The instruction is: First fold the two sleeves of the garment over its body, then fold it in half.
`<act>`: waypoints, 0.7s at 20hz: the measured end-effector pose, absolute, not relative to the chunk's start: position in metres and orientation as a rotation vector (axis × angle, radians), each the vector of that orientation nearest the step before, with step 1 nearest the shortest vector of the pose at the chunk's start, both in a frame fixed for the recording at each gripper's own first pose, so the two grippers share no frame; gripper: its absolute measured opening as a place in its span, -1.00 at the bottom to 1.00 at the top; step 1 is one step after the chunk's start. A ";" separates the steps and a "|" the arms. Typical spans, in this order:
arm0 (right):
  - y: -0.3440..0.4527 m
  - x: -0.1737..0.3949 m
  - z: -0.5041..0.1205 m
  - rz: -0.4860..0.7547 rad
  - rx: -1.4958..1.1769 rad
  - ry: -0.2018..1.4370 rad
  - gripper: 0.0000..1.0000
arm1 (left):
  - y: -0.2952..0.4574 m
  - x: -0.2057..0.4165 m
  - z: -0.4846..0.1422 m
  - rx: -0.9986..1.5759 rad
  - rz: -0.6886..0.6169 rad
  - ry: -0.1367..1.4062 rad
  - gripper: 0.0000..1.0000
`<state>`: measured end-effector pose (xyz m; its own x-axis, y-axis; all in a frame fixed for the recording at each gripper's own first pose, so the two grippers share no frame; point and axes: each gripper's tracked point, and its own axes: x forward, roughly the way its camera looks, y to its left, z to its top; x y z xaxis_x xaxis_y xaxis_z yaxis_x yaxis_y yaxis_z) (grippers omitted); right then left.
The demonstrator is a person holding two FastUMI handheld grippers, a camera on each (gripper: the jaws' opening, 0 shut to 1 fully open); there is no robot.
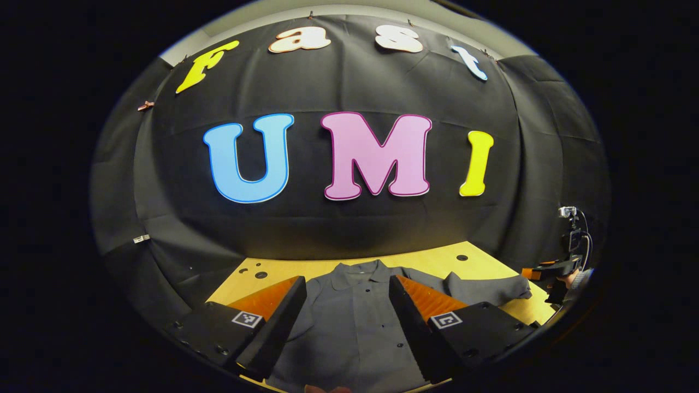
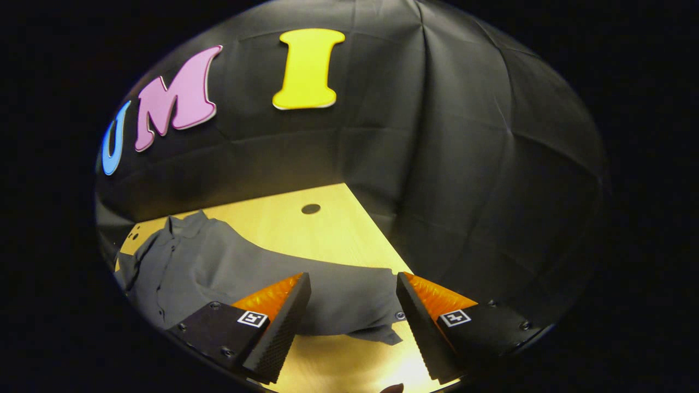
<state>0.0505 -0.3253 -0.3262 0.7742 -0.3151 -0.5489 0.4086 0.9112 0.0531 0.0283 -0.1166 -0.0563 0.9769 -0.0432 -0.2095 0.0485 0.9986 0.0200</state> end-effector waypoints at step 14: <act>-0.338 0.053 -0.422 -0.380 0.192 0.756 0.96 | -0.146 0.049 -0.069 0.043 -0.001 0.269 0.91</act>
